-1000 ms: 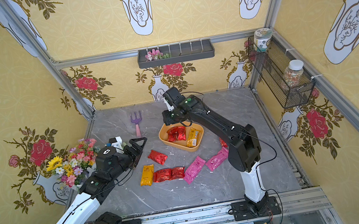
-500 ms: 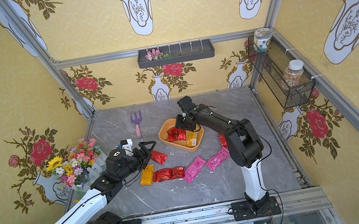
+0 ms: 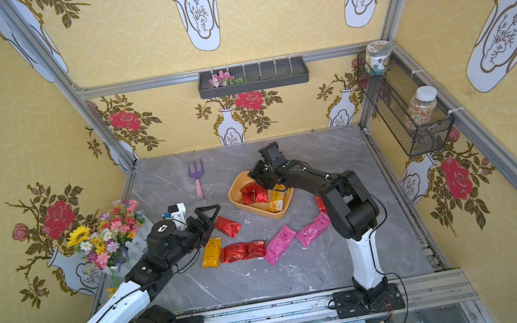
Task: Take the tea bags out of the storage box
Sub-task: Pick up the tea bag from the storage box.
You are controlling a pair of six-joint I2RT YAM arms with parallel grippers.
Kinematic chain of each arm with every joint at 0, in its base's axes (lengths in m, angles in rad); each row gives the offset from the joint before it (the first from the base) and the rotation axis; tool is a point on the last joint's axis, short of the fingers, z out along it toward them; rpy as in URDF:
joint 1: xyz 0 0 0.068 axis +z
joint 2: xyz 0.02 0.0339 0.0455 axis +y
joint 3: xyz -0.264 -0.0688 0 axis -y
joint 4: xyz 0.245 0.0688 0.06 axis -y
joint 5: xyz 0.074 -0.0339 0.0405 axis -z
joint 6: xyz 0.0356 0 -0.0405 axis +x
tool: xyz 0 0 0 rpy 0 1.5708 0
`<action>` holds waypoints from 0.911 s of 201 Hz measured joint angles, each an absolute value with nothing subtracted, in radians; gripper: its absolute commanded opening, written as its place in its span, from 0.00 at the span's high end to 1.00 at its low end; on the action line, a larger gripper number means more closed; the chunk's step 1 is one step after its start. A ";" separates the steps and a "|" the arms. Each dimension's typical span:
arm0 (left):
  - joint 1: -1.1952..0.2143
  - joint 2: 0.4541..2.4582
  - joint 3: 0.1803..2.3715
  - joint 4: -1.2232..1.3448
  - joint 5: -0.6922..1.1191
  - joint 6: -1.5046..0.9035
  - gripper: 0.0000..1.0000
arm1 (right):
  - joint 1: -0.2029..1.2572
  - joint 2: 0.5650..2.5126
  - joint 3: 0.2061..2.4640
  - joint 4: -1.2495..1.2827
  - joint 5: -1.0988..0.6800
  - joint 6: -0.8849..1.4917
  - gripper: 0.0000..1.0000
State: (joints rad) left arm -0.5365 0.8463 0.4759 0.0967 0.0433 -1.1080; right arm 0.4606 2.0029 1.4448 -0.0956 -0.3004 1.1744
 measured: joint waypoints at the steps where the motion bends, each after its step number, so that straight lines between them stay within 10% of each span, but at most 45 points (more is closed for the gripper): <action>1: -0.537 0.846 0.476 0.096 0.043 -1.108 0.01 | 0.461 2.003 1.445 -0.095 -0.300 1.177 0.53; 183: -0.535 0.812 0.469 0.073 0.022 -1.108 0.01 | 0.492 1.961 1.317 -0.023 -0.260 1.282 0.60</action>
State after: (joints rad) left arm -0.5350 0.8116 0.4686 0.0731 0.0219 -1.1076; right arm 0.4919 1.9606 1.3174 -0.0227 -0.2596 1.2823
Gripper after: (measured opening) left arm 0.991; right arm 0.411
